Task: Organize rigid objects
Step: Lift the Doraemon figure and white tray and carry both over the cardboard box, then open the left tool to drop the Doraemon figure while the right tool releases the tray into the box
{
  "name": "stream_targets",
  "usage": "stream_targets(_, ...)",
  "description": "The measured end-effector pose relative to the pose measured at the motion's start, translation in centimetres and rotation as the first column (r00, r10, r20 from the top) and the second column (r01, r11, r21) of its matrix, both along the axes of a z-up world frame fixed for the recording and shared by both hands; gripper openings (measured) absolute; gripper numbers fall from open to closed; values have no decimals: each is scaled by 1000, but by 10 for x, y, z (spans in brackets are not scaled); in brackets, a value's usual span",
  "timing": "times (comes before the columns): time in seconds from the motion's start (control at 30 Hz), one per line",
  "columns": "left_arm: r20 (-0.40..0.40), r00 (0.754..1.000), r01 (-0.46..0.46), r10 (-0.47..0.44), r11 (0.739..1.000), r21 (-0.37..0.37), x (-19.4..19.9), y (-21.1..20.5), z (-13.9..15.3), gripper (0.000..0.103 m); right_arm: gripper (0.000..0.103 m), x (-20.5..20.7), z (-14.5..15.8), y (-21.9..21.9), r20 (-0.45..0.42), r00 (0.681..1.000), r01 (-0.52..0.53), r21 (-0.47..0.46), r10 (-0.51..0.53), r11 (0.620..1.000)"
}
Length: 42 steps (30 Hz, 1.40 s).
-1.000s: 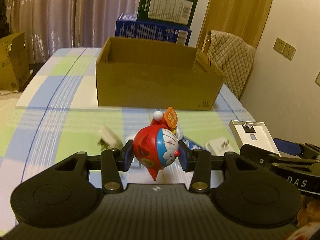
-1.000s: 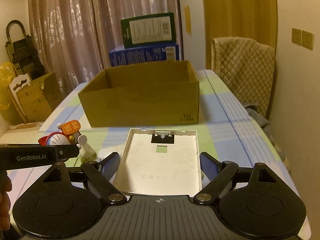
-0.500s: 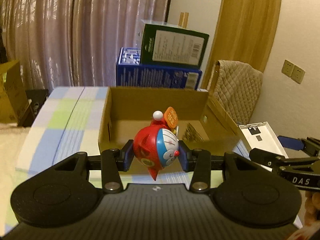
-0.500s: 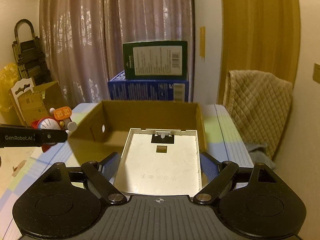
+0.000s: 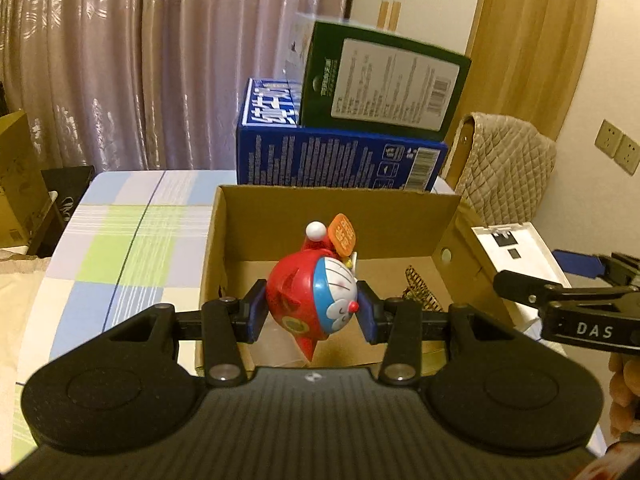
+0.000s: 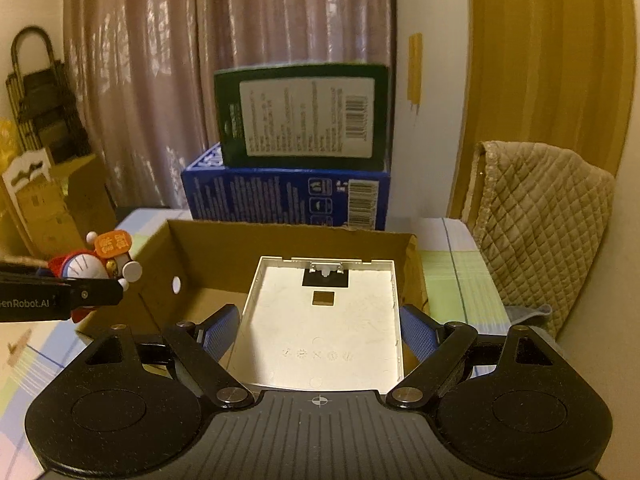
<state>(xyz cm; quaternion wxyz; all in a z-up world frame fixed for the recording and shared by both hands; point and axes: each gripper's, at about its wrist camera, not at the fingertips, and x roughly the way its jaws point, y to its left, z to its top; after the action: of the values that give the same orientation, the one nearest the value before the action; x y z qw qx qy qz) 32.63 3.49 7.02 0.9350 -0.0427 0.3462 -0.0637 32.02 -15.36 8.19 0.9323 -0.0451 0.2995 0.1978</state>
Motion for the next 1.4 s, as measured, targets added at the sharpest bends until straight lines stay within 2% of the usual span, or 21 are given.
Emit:
stream_targets(0.3, -38, 999, 21, -20, 1000, 9, 15, -6, -25, 40, 83, 21, -21, 2, -46, 999, 10, 2, -10, 1000)
stream_targets(0.63, -59, 997, 44, -43, 999, 14, 29, -15, -37, 40, 83, 30, -36, 1, -74, 997, 20, 6, -20, 1000)
stream_targets(0.7, -54, 997, 50, -50, 999, 6, 30, -17, -37, 40, 83, 31, -38, 0, -77, 997, 21, 5, -21, 1000)
stream_targets(0.8, -33, 999, 42, -42, 999, 7, 31, -19, -34, 57, 83, 32, -39, -2, -80, 996, 26, 7, -26, 1000)
stream_targets(1.4, -11, 1000, 24, -24, 1000, 3, 22, -7, -26, 56, 83, 30, -41, -3, -86, 996, 29, 11, -28, 1000)
